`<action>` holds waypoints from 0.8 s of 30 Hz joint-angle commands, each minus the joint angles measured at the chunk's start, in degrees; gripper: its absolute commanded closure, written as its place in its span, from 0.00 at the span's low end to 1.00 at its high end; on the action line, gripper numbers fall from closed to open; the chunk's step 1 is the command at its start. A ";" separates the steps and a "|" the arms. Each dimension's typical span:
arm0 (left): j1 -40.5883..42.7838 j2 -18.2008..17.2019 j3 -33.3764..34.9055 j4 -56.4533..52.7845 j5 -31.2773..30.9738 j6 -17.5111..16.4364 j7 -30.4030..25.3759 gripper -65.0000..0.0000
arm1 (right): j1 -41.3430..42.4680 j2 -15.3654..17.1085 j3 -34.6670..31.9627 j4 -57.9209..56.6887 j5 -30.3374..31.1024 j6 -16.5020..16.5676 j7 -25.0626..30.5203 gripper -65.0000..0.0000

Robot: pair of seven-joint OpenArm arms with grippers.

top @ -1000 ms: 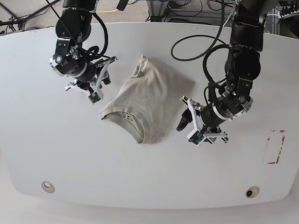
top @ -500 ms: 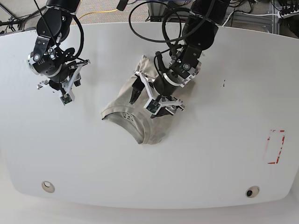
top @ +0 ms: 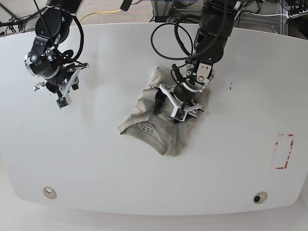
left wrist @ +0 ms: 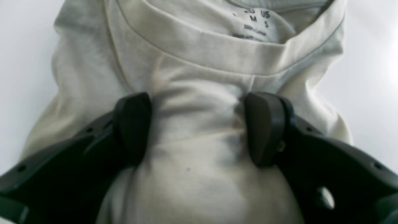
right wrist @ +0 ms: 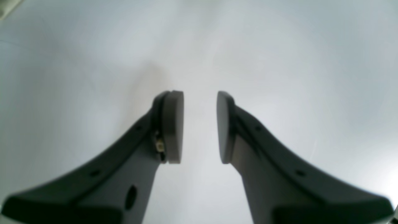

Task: Fold the T-shirt properly
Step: 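Carry the folded shirt with the left gripper toward the red-taped square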

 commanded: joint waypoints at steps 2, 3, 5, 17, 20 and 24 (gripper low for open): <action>1.02 -4.26 -7.64 -1.28 1.31 2.23 6.97 0.31 | 0.83 0.59 0.07 1.26 0.25 -0.03 0.83 0.73; 1.20 -5.31 -9.66 -1.36 1.31 2.06 6.97 0.31 | 0.83 0.68 0.07 1.26 0.25 -0.03 0.83 0.73; 1.99 -8.21 -13.44 -1.63 1.31 -0.14 6.97 0.31 | 0.83 0.77 0.07 1.26 0.25 -0.03 0.92 0.73; 4.01 -25.88 -35.77 -2.33 1.31 -16.05 6.97 0.31 | 0.83 1.38 0.07 1.26 0.25 -0.03 1.18 0.73; 4.10 -30.54 -38.59 -4.97 1.31 -17.37 6.97 0.31 | 0.83 1.21 0.07 1.26 0.25 -0.03 1.18 0.73; 3.84 -35.64 -41.05 -8.57 1.22 -19.04 6.97 0.31 | 0.83 1.12 -0.02 1.26 0.25 -0.03 1.27 0.73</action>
